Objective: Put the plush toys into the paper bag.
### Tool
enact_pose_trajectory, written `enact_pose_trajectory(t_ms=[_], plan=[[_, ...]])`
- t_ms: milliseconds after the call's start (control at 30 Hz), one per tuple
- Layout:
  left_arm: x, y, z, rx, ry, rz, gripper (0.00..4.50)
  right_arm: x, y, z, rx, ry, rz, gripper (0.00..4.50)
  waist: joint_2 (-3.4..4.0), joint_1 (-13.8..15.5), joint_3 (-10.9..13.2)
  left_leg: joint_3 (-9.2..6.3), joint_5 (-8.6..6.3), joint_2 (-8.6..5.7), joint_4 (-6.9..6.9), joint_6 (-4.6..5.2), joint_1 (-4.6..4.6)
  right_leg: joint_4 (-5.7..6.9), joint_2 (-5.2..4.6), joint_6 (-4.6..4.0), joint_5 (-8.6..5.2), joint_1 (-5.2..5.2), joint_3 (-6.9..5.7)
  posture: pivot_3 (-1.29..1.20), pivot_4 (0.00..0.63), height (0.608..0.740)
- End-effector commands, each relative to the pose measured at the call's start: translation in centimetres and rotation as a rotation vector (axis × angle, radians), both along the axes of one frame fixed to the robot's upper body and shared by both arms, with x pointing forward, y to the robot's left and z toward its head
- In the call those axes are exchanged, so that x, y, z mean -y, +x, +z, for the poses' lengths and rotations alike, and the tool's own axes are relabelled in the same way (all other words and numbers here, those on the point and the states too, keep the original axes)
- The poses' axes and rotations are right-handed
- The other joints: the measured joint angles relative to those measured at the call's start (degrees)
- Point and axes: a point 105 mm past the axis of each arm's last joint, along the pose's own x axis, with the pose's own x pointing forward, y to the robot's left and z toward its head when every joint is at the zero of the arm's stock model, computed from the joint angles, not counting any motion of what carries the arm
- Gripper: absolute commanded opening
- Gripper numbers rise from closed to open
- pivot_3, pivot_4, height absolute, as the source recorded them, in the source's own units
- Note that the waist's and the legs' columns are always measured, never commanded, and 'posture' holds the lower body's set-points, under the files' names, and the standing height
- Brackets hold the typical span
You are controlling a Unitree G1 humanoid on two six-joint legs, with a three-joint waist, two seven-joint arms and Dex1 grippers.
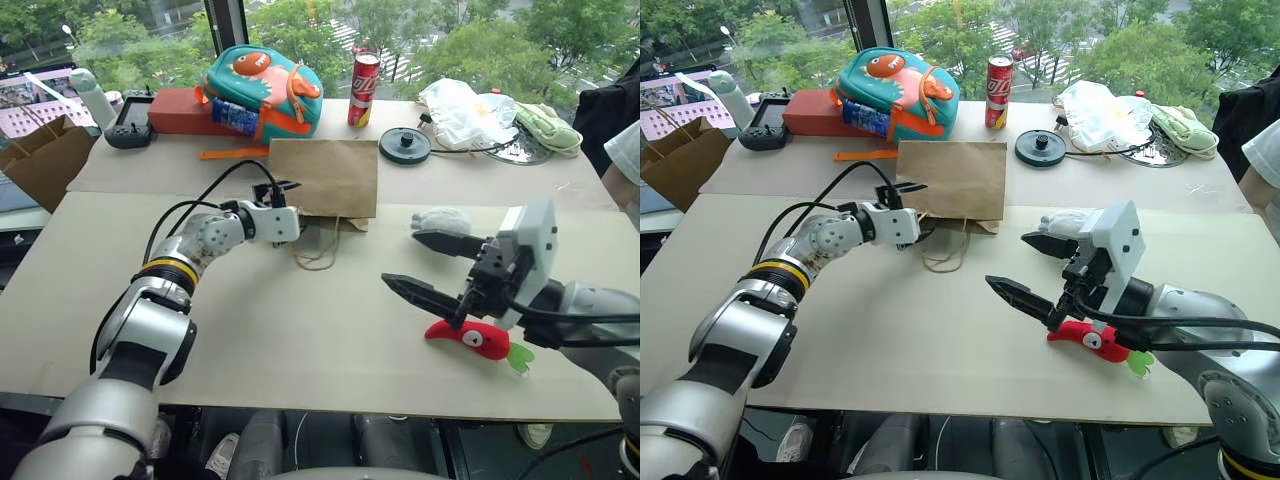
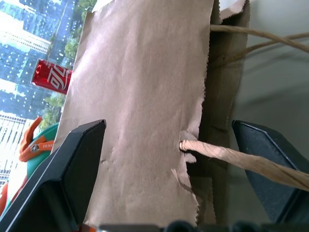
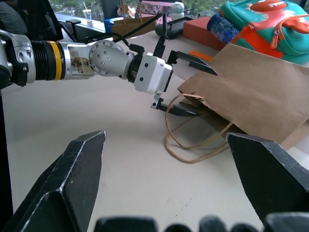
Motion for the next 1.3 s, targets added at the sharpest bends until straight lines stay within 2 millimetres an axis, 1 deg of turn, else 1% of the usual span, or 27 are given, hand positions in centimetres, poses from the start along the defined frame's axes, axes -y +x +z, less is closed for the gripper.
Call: enact_pose_trajectory(t_ms=[33, 233, 267, 333, 367, 567, 833, 900, 967, 1067, 1133, 1167, 1233, 1300], plan=[[0.1, 0.0, 1.0, 0.019, -0.017, -0.023, 3.33, -0.2, -0.6, 1.1, 0.062, 0.004, 0.007, 4.50, 0.00, 0.0, 0.0, 0.00, 0.00, 0.00, 0.00, 0.00, 0.00, 0.02, 0.01, 0.00, 0.00, 0.00, 0.00, 0.00, 0.150, 0.733], [0.3, -0.4, 1.1, 0.017, -0.013, -0.052, 1.13, -0.3, -0.4, 1.1, 0.062, 0.004, 0.007, 4.50, 0.00, 0.1, 0.0, 0.00, 0.00, -0.01, 0.02, 0.00, 0.00, 0.02, 0.00, 0.00, 0.00, 0.00, 0.00, 0.00, 0.150, 0.733], [0.3, -0.4, 1.1, 0.017, -0.013, -0.056, 0.69, -0.3, -0.4, 1.1, 0.062, 0.004, 0.008, 4.50, 0.00, 0.1, 0.0, 0.00, 0.00, -0.01, 0.02, 0.00, 0.00, 0.02, 0.00, 0.00, 0.00, 0.01, 0.00, 0.00, 0.150, 0.733], [0.3, -0.5, 1.1, 0.016, -0.015, -0.063, 0.12, -0.4, -0.3, 1.1, 0.063, 0.005, 0.010, 4.50, 0.00, 0.1, 0.0, 0.00, 0.00, -0.01, 0.02, 0.00, -0.01, 0.02, 0.00, 0.00, 0.00, 0.01, 0.00, 0.00, 0.150, 0.733], [0.4, -0.6, 1.1, 0.014, -0.017, -0.066, 0.05, -0.4, -0.3, 1.1, 0.063, 0.005, 0.010, 4.50, 0.00, 0.1, 0.0, 0.00, 0.00, -0.01, 0.02, 0.00, 0.00, 0.02, 0.00, 0.00, 0.00, 0.01, 0.00, 0.00, 0.150, 0.733], [0.6, -0.8, 1.3, -0.007, -0.027, -0.089, 0.05, -0.5, 0.2, 1.2, 0.070, 0.007, 0.008, 4.50, 0.00, 0.0, 0.0, 0.00, 0.00, -0.01, 0.03, 0.00, 0.01, 0.05, 0.00, 0.00, 0.00, 0.01, 0.00, 0.00, 0.150, 0.733], [0.9, -1.8, 2.2, -0.121, -0.114, -0.165, 0.05, -0.6, 0.5, 0.8, 0.064, -0.013, 0.001, 4.50, 0.01, 0.0, 0.0, 0.00, 0.00, 0.00, 0.03, 0.00, 0.01, 0.09, 0.00, 0.00, 0.00, 0.00, 0.00, 0.00, 0.150, 0.733], [0.9, -2.0, 2.6, -0.169, -0.149, -0.171, 0.05, -0.8, 0.7, 0.3, 0.050, -0.018, -0.001, 4.50, 0.01, 0.0, 0.0, -0.01, 0.01, 0.01, 0.03, 0.00, 0.02, 0.09, 0.01, 0.00, 0.00, 0.00, 0.00, 0.00, 0.150, 0.733], [0.9, -2.1, 3.2, -0.224, -0.202, -0.175, 0.05, -1.1, 1.1, -0.8, 0.024, -0.032, -0.017, 4.50, 0.01, -0.1, 0.0, -0.01, 0.01, 0.01, 0.05, 0.00, 0.04, 0.11, 0.01, 0.00, 0.00, 0.01, 0.00, 0.00, 0.150, 0.733], [0.9, -2.4, 4.5, -0.286, -0.278, -0.179, 0.05, -1.3, 2.4, -2.6, -0.021, -0.048, -0.081, 4.50, 0.02, -0.2, 0.0, -0.02, 0.01, 0.04, 0.09, 0.00, 0.05, 0.14, 0.05, -0.01, 0.00, 0.01, 0.00, 0.00, 0.150, 0.733], [0.7, -2.7, 5.4, -0.316, -0.311, -0.178, 0.05, -1.0, 3.8, -4.3, -0.052, -0.071, -0.177, 4.50, 0.02, -0.3, 0.0, -0.03, 0.01, 0.04, 0.12, 0.00, 0.04, 0.16, 0.05, -0.01, 0.00, 0.01, 0.00, 0.00, 0.150, 0.733], [0.6, -2.9, 6.0, -0.327, -0.323, -0.177, 0.01, -1.2, 4.3, -5.0, -0.062, -0.065, -0.213, 4.25, 0.03, -0.3, 0.0, -0.03, 0.01, 0.04, 0.12, 0.00, 0.04, 0.15, 0.05, -0.01, 0.00, 0.01, 0.00, 0.00, 0.150, 0.733], [0.5, -3.3, 6.5, -0.348, -0.333, -0.179, 0.00, -1.5, 5.0, -5.6, -0.064, -0.048, -0.256, 3.76, 0.06, -0.5, 0.0, -0.04, 0.01, 0.05, 0.13, 0.01, 0.05, 0.15, 0.06, -0.01, 0.00, 0.01, 0.00, 0.00, 0.150, 0.733], [0.5, -3.8, 6.8, -0.370, -0.341, -0.182, 0.00, -1.9, 5.8, -6.0, -0.060, -0.031, -0.300, 3.07, 0.07, -0.7, 0.0, -0.04, 0.01, 0.05, 0.12, 0.01, 0.05, 0.16, 0.07, -0.01, 0.00, -0.01, 0.00, 0.00, 0.150, 0.733]])
